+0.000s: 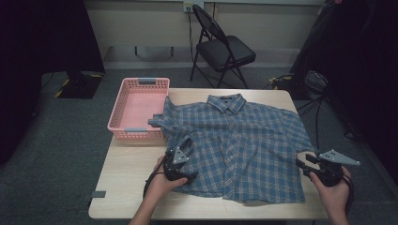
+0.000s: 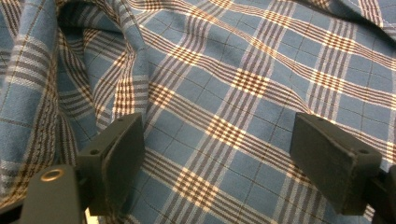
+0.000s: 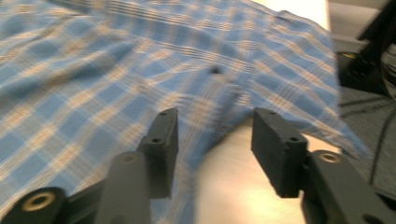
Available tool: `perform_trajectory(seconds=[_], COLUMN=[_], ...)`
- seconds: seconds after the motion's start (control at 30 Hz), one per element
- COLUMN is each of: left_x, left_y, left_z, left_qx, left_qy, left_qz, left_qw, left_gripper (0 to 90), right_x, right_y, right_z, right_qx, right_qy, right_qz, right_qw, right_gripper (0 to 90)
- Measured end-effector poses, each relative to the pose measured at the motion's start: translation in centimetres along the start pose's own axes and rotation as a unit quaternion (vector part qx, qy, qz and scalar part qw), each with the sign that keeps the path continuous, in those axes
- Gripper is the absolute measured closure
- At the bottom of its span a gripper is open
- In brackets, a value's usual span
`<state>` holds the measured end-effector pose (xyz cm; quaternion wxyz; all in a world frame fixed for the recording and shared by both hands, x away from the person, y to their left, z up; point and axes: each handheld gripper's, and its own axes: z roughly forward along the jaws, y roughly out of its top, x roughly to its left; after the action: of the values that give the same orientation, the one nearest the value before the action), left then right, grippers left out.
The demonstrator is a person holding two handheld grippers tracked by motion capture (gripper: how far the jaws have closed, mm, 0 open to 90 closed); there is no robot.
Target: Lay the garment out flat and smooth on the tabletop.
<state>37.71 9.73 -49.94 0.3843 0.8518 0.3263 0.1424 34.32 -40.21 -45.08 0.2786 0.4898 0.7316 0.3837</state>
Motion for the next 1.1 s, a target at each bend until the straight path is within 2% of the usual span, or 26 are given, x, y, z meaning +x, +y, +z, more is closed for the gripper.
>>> perform_trajectory(seconds=[0.07,0.13,0.23,0.3,0.37,0.5,0.57,0.73,0.8,0.83,0.93,1.03,1.07,1.1], left_x=[0.0,0.0,0.0,0.0,0.0,-0.1,-0.2,-0.2,-0.1,-0.1,0.0,0.0,-0.1,-0.1], left_y=[0.0,0.0,0.0,0.0,0.0,0.3,0.4,0.3,0.3,0.4,0.4,0.4,0.5,0.5], left_z=[0.0,0.0,0.0,0.0,-0.1,-0.1,-0.1,0.2,0.1,0.1,0.0,0.0,-0.1,-0.1], left_qx=[0.0,0.0,0.0,0.0,-0.001,-0.011,-0.011,-0.007,-0.008,-0.008,-0.009,-0.009,-0.01,-0.011], left_qy=[0.0,0.0,0.002,0.002,0.0,-0.005,-0.007,-0.008,-0.006,-0.006,-0.006,-0.006,-0.006,-0.006], left_qz=[0.0,0.0,0.001,0.002,0.005,0.0,0.0,0.002,0.001,0.001,0.0,0.002,0.0,0.001], left_qw=[1.0,1.0,1.0,1.0,1.0,0.9999,0.9999,0.9999,0.9999,1.0,0.9999,0.9999,0.9999,0.9999], left_gripper=[17.5,17.4,17.6,17.8,18.5,19.0,19.2,19.4,19.5,19.6,19.7,19.8,19.9,19.9], right_x=[0.9,1.7,3.1,3.9,4.7,5.7,6.0,5.9,5.8,5.8,5.8,5.7,5.7,5.5], right_y=[0.0,0.0,-0.3,-0.7,-1.1,-1.2,-1.2,-1.2,-1.2,-1.3,-1.5,-1.9,-2.0,-2.0], right_z=[-0.5,-0.6,0.7,2.0,3.3,4.7,4.9,4.8,4.6,4.5,3.8,2.7,2.3,1.9], right_qx=[0.0,-0.004,0.028,0.049,0.07,0.086,0.086,0.087,0.093,0.096,0.111,0.121,0.119,0.108], right_qy=[0.006,0.031,0.064,0.092,0.107,0.12,0.122,0.147,0.158,0.166,0.182,0.206,0.211,0.213], right_qz=[-0.012,-0.024,-0.049,-0.059,-0.071,-0.087,-0.091,-0.083,-0.079,-0.076,-0.077,-0.073,-0.07,-0.062], right_qw=[0.9999,0.9992,0.9964,0.9928,0.9892,0.9851,0.9846,0.9818,0.9797,0.9785,0.9741,0.9682,0.9676,0.969], right_gripper=[42.9,43.0,46.8,48.7,49.4,53.1,57.2,76.7,86.7,88.9,90.0,90.0,90.0,90.0])
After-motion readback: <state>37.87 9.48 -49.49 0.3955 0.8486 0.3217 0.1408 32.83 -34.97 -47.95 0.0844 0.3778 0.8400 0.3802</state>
